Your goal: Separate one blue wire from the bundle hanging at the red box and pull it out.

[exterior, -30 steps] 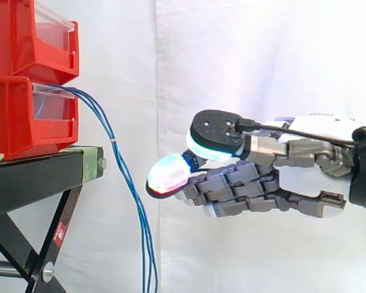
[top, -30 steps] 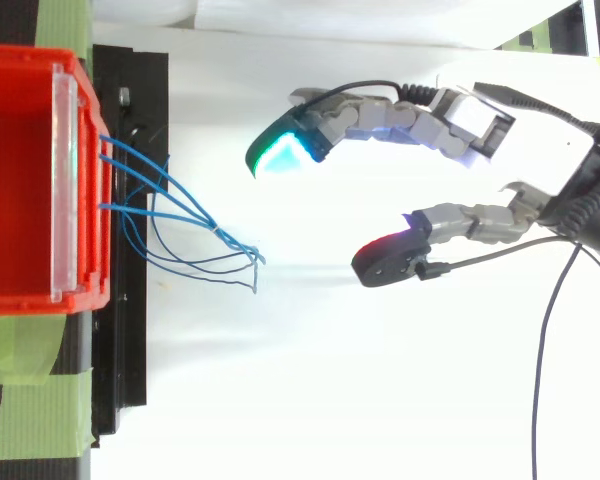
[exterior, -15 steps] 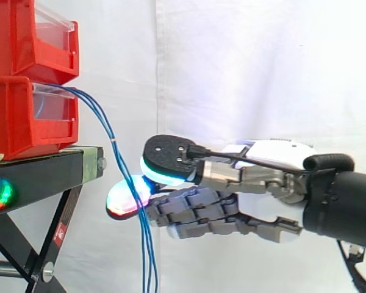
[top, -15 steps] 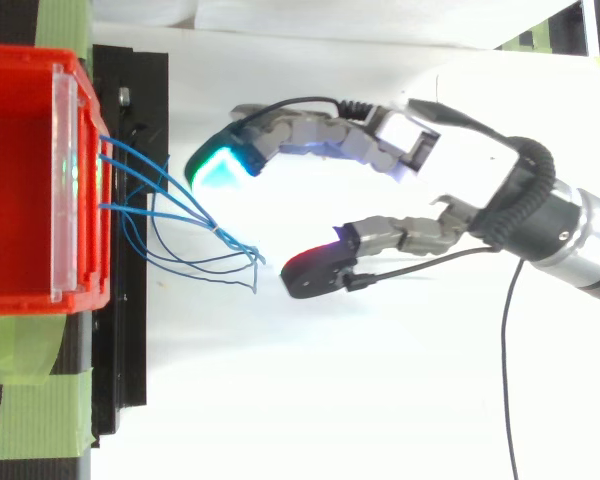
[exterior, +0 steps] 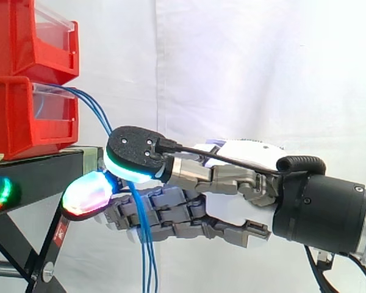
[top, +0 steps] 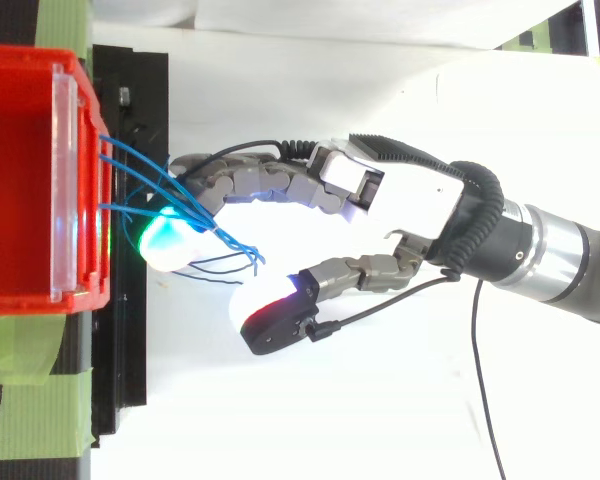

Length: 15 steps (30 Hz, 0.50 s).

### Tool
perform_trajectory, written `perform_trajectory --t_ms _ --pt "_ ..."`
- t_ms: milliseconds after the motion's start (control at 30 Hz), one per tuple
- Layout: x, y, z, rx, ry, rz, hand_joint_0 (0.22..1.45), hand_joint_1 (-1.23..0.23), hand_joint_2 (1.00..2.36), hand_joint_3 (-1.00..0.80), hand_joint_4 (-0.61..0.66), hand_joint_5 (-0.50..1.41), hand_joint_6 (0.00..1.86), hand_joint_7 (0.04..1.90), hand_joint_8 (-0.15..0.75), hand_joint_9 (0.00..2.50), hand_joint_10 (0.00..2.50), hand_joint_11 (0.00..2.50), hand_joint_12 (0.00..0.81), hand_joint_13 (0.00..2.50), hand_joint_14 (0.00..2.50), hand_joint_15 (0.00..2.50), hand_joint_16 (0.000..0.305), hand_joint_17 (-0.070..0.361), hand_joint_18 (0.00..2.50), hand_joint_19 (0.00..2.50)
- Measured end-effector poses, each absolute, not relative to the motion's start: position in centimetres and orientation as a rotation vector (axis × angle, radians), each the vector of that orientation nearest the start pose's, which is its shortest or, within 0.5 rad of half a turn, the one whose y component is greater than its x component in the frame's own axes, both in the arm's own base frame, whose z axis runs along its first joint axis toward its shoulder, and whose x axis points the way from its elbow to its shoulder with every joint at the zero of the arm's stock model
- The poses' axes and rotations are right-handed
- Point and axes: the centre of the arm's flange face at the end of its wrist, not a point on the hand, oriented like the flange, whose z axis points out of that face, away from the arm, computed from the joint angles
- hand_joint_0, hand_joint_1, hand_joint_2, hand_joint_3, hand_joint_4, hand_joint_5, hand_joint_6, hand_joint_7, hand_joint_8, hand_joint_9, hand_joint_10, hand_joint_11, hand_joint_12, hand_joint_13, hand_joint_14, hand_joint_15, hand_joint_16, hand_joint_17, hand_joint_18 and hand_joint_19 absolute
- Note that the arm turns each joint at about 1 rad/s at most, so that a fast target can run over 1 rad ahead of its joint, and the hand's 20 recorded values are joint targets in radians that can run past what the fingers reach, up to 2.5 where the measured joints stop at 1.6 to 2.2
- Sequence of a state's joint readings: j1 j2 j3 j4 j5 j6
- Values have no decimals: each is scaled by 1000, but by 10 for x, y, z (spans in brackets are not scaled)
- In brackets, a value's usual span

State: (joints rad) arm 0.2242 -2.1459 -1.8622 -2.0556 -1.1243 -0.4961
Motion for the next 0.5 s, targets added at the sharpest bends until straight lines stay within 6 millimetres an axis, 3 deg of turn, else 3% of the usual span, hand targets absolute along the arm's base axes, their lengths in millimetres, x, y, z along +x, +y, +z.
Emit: perform_trajectory --t_ms 500 --pt "624 -36 148 970 1032 880 554 -552 1000 -500 353 -181 503 847 313 493 6 229 377 290 7 184 54 121 190 332"
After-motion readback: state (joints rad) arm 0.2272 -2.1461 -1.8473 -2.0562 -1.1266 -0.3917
